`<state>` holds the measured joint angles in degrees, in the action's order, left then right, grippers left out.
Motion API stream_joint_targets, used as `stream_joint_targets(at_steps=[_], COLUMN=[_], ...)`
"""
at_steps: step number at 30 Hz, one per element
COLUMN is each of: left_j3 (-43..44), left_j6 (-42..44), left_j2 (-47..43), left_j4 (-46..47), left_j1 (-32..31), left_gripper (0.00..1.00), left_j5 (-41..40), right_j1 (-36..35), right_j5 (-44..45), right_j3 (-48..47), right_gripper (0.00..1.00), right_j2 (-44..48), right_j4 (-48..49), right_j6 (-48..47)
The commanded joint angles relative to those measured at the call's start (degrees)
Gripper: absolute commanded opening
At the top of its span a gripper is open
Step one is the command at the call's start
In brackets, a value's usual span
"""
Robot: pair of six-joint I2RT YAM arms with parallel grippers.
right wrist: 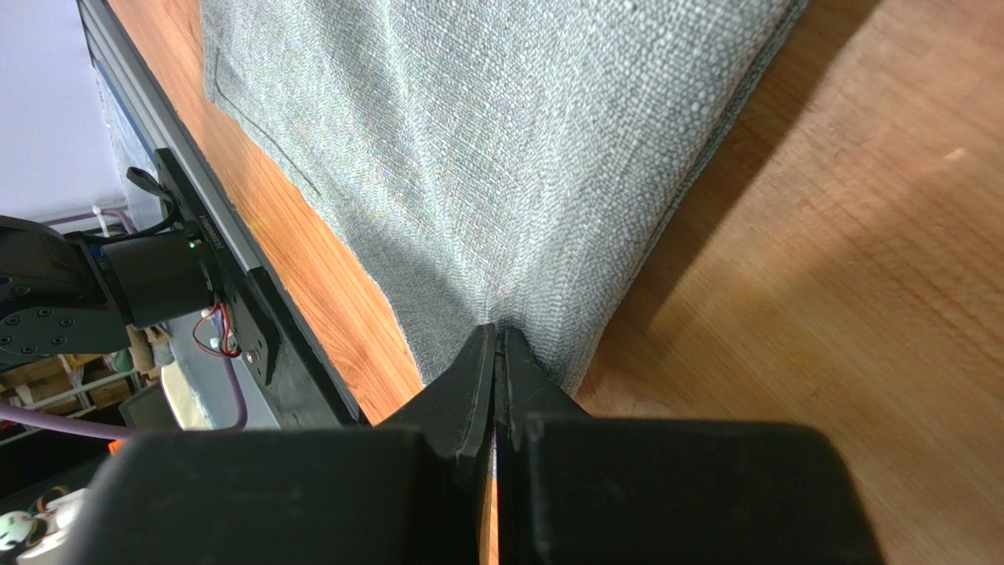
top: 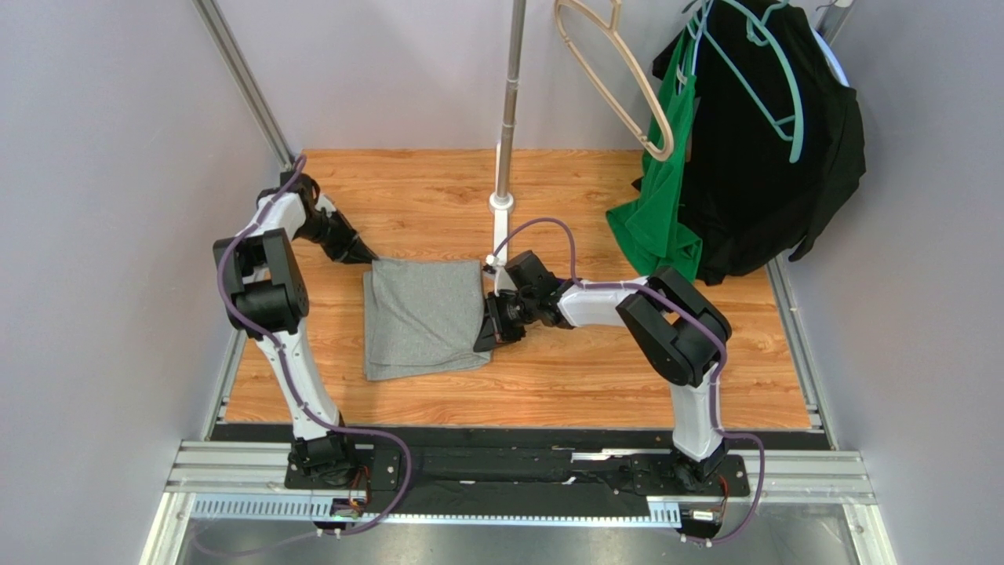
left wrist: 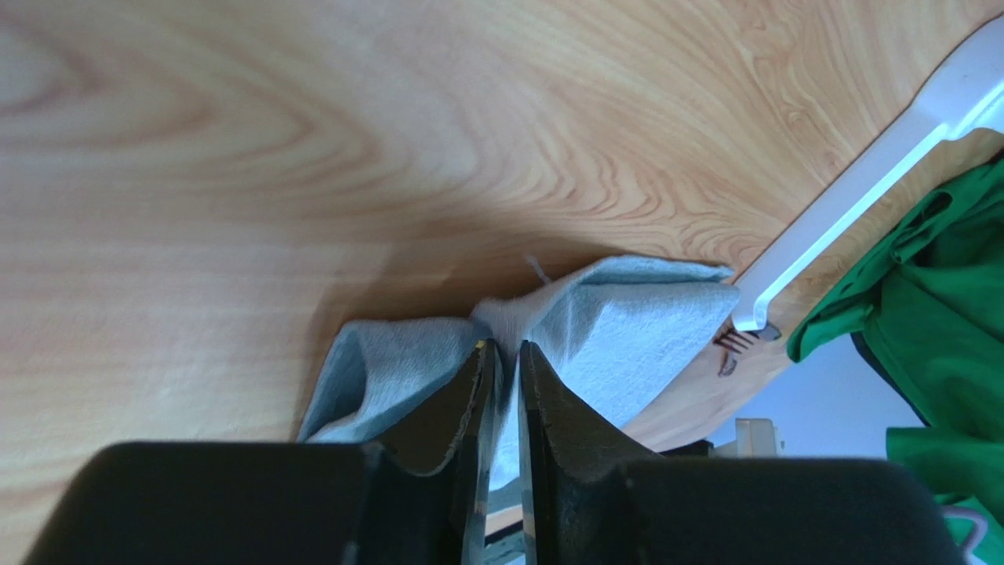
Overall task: Fold the napkin into a case and place the utensils inside
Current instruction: Smooth out the lower triangle-folded napkin at the center of the board.
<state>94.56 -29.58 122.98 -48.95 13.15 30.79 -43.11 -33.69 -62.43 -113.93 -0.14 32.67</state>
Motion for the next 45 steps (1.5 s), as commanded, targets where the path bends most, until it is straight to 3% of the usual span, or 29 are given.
stream_joint_targets(at_steps=[1,3,6,7,10,14,16,21,25,28,32,45], left_j3=[-1.5,-1.4,0.2,1.1,4.0,-5.8,-10.7,-29.7,-40.9,-44.6,-45.4,-46.2], left_j6=[-1.7,-1.3,-0.6,1.1,5.0,8.1,7.5,-4.0,-11.3,-13.7,-15.3,-18.4], left_j2=[-10.0,-11.4,-10.7,-9.4,-8.3,-14.1,-20.1,-35.0,-42.2,-43.9,-43.1,-36.3], left_j4=[1.1,-0.2,-1.7,-3.2,-6.7,-5.2,-4.5,-4.1,-5.6,-5.7,-2.1,1.7], left_j1=[2.1,2.8,3.5,3.0,2.1,-1.6,-3.2,-5.1,-5.8,-6.3,-6.3,-7.7], left_gripper=[0.22,0.22,0.22,0.33,0.34,0.34,0.29,0.08,0.07,0.12,0.22,0.28], left_j5=[-9.1,-12.8,-11.8,-10.8,-10.5,-10.1,-10.6,-14.9,-15.9,-20.8,-20.9,-21.6], right_j1=[-0.5,-0.5,-0.6,-0.6,-0.7,-0.7,-0.6,-0.7,-0.7,-1.1,-1.2,-1.2], right_j5=[5.5,5.6,5.7,5.5,5.4,5.0,5.0,6.4,6.4,6.4,5.9,5.1], right_j3=[2.7,2.3,1.9,1.6,0.8,-1.0,-2.8,-6.7,-7.9,-7.1,-6.0,-4.9], right_gripper=[0.00,0.00,0.00,0.00,0.00,0.00,0.00,0.00,0.00,0.00,0.00,0.00], right_j2=[0.1,0.2,0.3,0.2,0.1,-0.2,0.2,2.3,3.4,3.6,3.3,3.2], right_j4=[-5.7,-5.9,-5.8,-5.9,-6.7,-8.1,-9.5,-14.2,-14.6,-14.1,-13.0,-11.0], right_j6=[-3.3,-3.4,-3.5,-3.3,-3.6,-4.7,-5.2,-7.3,-7.1,-6.9,-6.7,-6.4])
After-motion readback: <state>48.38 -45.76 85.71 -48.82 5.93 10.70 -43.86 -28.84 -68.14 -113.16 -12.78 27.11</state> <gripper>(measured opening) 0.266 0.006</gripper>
